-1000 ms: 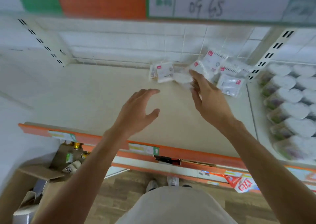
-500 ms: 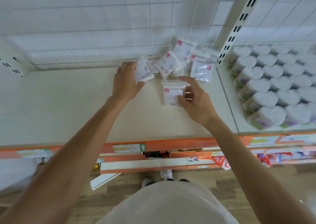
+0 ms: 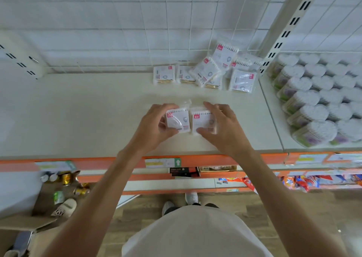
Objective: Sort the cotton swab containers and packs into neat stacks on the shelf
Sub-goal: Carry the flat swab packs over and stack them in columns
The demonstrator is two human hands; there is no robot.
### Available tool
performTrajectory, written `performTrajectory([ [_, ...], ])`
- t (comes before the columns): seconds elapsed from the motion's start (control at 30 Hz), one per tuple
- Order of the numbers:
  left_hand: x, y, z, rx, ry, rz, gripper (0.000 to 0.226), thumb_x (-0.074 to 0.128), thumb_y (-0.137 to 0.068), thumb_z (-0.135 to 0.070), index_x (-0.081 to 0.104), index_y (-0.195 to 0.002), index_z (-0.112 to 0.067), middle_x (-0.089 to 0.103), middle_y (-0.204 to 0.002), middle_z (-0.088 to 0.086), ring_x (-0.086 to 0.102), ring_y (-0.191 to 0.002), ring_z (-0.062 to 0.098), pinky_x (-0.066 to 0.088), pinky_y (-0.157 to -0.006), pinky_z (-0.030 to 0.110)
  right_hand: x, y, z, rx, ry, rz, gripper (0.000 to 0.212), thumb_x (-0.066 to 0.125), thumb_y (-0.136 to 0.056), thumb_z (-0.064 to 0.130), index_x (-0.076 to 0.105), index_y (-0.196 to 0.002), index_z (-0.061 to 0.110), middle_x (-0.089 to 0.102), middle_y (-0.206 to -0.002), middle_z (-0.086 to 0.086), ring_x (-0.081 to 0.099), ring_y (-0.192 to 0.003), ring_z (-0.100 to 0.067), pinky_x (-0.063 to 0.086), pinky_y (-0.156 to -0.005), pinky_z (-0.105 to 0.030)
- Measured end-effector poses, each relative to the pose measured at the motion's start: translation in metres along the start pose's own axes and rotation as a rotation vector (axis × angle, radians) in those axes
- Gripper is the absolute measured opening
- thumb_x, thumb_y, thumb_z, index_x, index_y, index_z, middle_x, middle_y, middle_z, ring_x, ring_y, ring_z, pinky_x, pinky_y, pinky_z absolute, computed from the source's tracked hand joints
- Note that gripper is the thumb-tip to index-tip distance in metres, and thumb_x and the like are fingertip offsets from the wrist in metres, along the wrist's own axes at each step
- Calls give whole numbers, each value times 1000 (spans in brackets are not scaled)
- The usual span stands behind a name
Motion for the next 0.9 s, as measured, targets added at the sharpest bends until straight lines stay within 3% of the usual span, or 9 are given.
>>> performTrajectory([
  [0.1,7,6,2,-11,58,-31,56,76,-84,-13,56,-134,-30,66,-109,1,69,-90,14,57,-84,33,1,3,5,18,44,3,79,75,-89,33,32,-155,28,42,-129,0,45,-98,-5,36,-93,-17],
  [0.23,10,13,5,10,135,-1,54,69,-91,-10,53,-138,-31,65,-108,-6,66,-94,18,56,-84,38,10,14,11,62,-103,-45,74,77,-86,23,38,-146,39,54,-114,9,53,-86,-2,45,-80,-13],
  [0.33,11,14,8,29,157,36,53,66,-93,-8,52,-138,-34,63,-109,-8,65,-97,19,56,-83,41,16,25,6,112,-235,-132,68,81,-82,20,43,-134,44,65,-105,4,65,-91,-14,56,-84,-33],
  [0.5,12,11,14,56,162,40,54,65,-93,-7,53,-136,-36,63,-103,1,62,-87,22,54,-82,44,20,21,6,143,-237,-152,68,80,-83,24,43,-139,40,68,-106,4,68,-96,-12,56,-82,-20],
  [0.7,13,10,20,103,148,14,52,67,-91,-7,55,-134,-34,63,-99,2,61,-84,23,54,-82,43,23,18,3,145,-183,-170,67,79,-84,30,41,-137,43,69,-104,-2,68,-93,-21,58,-83,-39],
  [0.9,11,14,17,95,153,-5,51,68,-91,-7,54,-131,-36,64,-101,0,63,-85,21,55,-80,43,26,18,6,158,-150,-175,64,77,-85,32,41,-138,41,70,-101,-3,68,-90,-19,57,-78,-32],
])
Point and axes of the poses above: each hand's wrist, its own y-axis away from the middle knuckle, its own x-axis out of the palm, z = x × y, the point moved 2 cm from there along -y, towards the middle knuckle
